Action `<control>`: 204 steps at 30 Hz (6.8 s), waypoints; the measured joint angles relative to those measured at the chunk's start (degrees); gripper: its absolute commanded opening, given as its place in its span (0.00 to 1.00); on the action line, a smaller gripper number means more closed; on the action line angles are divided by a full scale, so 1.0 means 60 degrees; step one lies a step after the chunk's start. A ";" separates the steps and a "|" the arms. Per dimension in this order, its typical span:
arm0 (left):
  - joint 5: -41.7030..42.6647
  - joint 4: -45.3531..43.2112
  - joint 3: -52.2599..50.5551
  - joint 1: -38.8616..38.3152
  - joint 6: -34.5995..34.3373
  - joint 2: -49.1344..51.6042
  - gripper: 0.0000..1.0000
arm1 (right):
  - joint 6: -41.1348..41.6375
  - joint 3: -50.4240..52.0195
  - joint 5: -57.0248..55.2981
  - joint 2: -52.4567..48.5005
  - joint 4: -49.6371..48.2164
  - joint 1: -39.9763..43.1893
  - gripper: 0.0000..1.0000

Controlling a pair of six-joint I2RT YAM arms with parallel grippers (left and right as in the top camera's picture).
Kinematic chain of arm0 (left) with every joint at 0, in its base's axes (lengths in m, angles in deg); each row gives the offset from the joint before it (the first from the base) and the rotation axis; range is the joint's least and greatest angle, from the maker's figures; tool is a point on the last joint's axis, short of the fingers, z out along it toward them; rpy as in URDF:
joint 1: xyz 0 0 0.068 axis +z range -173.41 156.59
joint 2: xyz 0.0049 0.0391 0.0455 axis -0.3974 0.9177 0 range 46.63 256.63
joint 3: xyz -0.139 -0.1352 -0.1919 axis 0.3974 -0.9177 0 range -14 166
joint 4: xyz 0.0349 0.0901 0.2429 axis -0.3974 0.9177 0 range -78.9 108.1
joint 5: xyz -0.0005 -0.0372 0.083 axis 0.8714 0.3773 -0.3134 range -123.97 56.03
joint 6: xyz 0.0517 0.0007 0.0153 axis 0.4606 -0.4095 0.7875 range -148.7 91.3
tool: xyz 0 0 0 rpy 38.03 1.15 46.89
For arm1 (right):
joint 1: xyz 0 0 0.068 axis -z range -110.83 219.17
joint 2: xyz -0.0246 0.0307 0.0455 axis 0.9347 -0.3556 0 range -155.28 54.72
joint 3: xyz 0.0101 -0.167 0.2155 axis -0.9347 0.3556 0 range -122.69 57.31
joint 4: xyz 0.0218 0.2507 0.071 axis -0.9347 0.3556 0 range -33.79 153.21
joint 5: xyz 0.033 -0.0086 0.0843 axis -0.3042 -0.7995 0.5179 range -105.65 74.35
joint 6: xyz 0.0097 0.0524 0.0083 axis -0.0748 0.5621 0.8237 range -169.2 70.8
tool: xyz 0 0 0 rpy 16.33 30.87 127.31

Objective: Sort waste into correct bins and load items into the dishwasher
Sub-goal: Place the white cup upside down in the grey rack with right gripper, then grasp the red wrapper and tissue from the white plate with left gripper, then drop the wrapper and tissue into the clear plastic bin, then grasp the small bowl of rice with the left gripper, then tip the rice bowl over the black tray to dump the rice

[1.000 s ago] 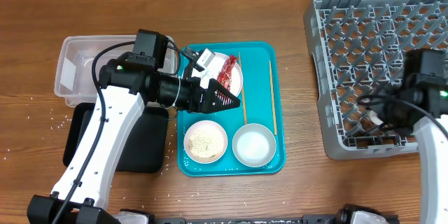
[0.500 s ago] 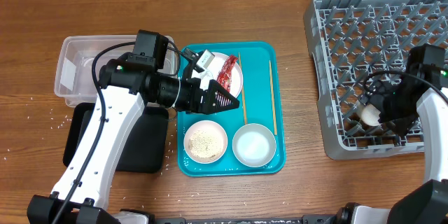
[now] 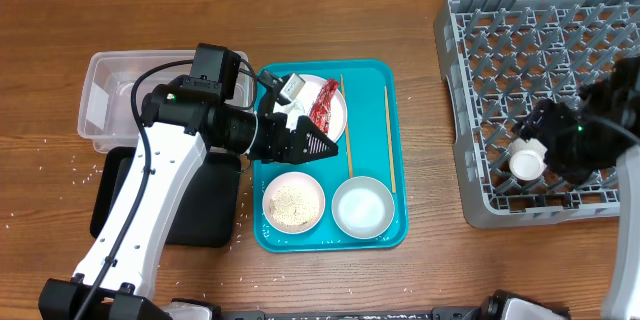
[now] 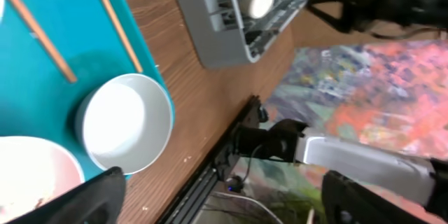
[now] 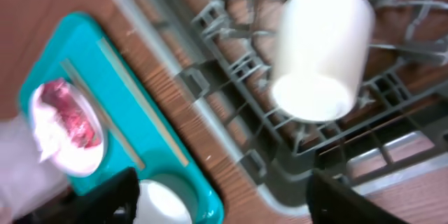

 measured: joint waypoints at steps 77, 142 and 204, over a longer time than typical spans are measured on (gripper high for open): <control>-0.9406 -0.6881 0.0004 -0.2441 -0.2273 0.4590 0.56 | -0.0688 0.0699 0.3377 0.2138 -0.1555 -0.3078 0.77; -1.1260 -0.0076 0.4073 0.0484 -0.2612 0.2728 0.45 | -0.0685 0.0699 0.3344 0.2138 -0.1421 -0.3078 0.76; -0.6532 0.0342 -0.1209 -0.0091 -0.2998 -0.1439 0.04 | -0.0696 0.0699 0.2907 0.2138 -0.0922 -0.3078 0.86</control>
